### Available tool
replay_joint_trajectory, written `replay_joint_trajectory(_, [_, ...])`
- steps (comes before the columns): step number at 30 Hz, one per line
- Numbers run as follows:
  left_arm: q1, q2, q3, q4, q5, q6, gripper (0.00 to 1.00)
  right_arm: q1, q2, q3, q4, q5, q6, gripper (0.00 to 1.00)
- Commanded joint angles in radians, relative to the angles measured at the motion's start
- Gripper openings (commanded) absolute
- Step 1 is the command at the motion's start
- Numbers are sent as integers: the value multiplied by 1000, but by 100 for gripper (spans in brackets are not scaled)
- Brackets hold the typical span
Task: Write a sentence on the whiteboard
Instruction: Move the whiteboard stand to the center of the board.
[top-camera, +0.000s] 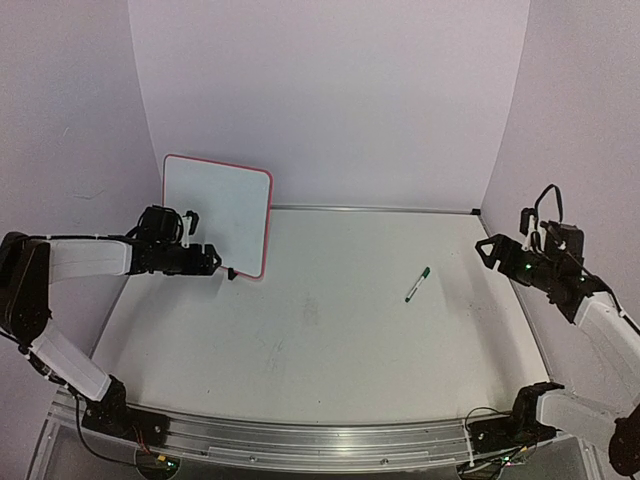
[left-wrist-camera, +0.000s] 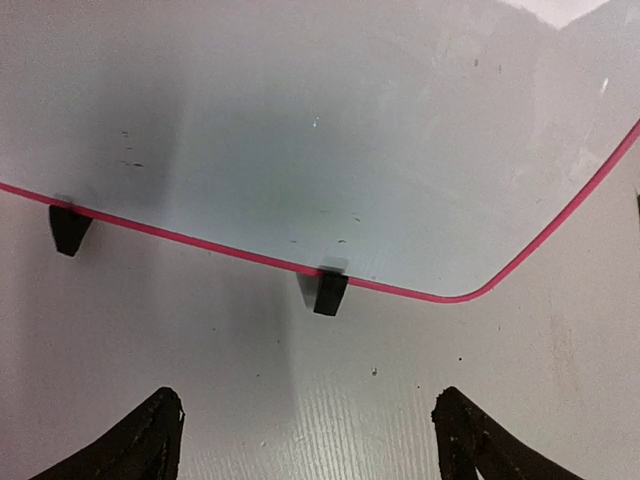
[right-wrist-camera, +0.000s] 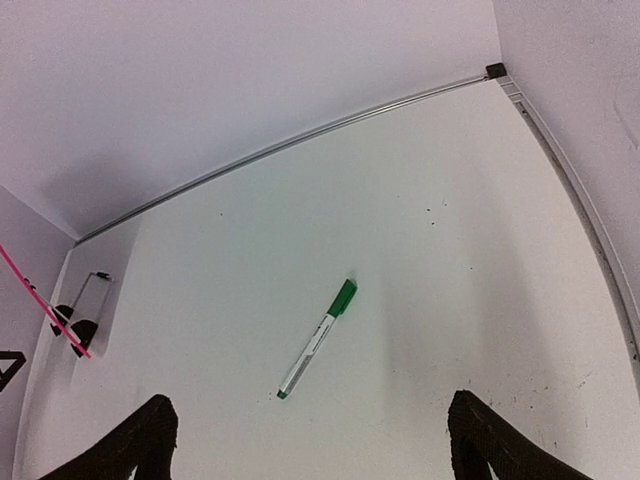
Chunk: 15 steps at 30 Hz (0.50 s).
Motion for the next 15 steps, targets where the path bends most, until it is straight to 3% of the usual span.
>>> replay_joint_trajectory(1, [-52,91,76,42,31,60,84,1,-24,35,-22,-56,-1,89])
replay_joint_trajectory(13, [-76,255,105,120,25,46,54,1,-44,42,-42,-61,-5,89])
replay_joint_trajectory(15, [-76,276,109,131,19,44,43,1,-42,43,-44,-60,-5,89])
